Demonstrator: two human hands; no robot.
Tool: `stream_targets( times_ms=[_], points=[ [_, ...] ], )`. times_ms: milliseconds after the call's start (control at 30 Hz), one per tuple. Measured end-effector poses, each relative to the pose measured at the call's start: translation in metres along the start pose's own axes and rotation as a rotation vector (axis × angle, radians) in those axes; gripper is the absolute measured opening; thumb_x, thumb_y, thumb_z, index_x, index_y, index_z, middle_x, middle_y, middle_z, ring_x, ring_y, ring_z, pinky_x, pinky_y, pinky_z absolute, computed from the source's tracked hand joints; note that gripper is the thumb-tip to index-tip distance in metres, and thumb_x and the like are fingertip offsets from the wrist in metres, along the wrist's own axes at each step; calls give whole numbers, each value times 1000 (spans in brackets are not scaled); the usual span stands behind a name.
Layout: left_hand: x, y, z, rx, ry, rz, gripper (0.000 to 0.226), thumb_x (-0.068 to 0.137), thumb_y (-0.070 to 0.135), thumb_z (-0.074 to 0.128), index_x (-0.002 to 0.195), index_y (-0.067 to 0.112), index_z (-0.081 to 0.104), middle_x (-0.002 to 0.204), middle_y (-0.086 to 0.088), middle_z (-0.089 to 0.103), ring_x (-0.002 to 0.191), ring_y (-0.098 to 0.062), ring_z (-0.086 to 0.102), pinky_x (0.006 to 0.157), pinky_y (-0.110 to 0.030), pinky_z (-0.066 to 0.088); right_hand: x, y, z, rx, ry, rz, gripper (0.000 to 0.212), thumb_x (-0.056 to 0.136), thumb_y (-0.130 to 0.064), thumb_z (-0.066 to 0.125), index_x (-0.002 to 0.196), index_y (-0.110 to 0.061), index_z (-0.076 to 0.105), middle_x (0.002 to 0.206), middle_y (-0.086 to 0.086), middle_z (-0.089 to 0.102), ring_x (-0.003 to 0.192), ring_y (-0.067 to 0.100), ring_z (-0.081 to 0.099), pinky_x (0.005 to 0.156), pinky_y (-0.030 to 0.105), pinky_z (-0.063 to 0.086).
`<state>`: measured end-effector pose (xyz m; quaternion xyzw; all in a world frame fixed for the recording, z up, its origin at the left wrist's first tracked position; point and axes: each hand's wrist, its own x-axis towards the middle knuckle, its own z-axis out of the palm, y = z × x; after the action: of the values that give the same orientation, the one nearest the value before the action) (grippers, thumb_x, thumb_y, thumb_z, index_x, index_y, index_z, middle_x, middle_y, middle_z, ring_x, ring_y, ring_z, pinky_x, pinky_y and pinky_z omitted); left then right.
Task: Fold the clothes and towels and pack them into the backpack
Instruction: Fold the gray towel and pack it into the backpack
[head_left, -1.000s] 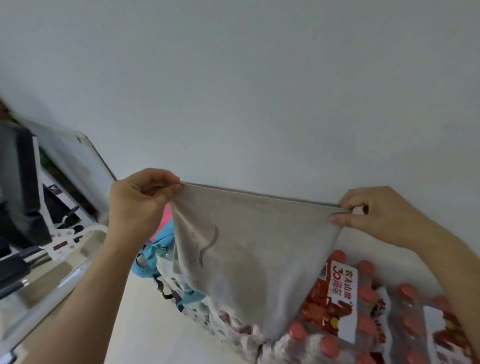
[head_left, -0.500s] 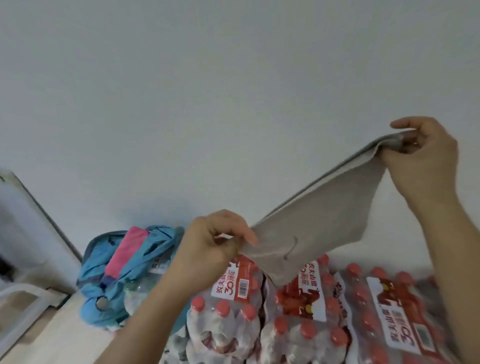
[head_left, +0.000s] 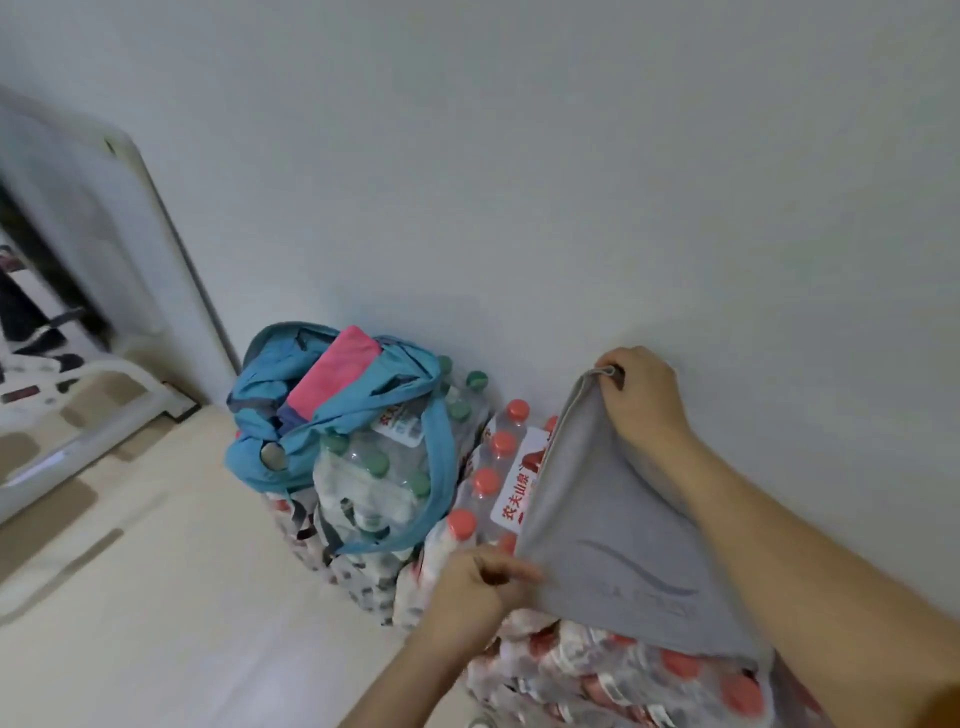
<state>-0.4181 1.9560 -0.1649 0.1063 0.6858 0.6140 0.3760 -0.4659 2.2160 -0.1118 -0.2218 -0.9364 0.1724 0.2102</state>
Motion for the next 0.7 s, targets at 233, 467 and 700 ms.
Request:
stream_targets(
  times_ms=[233,467,700],
  points=[
    [8,-12,-21,-124,293,-30,26,82,-9,64,80,12,78,77,1,69,62,-2,58,60,-17,47,21,-3,67,24,-115,-125,9,84,-2,59,89,-3,67,89,16,64,86,33,57,76,34,40],
    [15,-11,-38,-170,394,-100,23,85,-2,64,89,16,77,78,0,72,62,-6,56,60,-18,48,27,-7,96,63,-218,-194,28,89,-2,55,116,-2,62,111,18,63,102,33,58,90,33,40],
    [21,3,-41,-400,270,-199,23,85,-7,59,92,7,76,75,-5,68,62,-7,57,59,-18,46,-20,-24,45,351,-261,-93,40,85,-13,65,124,-20,57,124,1,54,110,16,53,95,22,40]
  ],
)
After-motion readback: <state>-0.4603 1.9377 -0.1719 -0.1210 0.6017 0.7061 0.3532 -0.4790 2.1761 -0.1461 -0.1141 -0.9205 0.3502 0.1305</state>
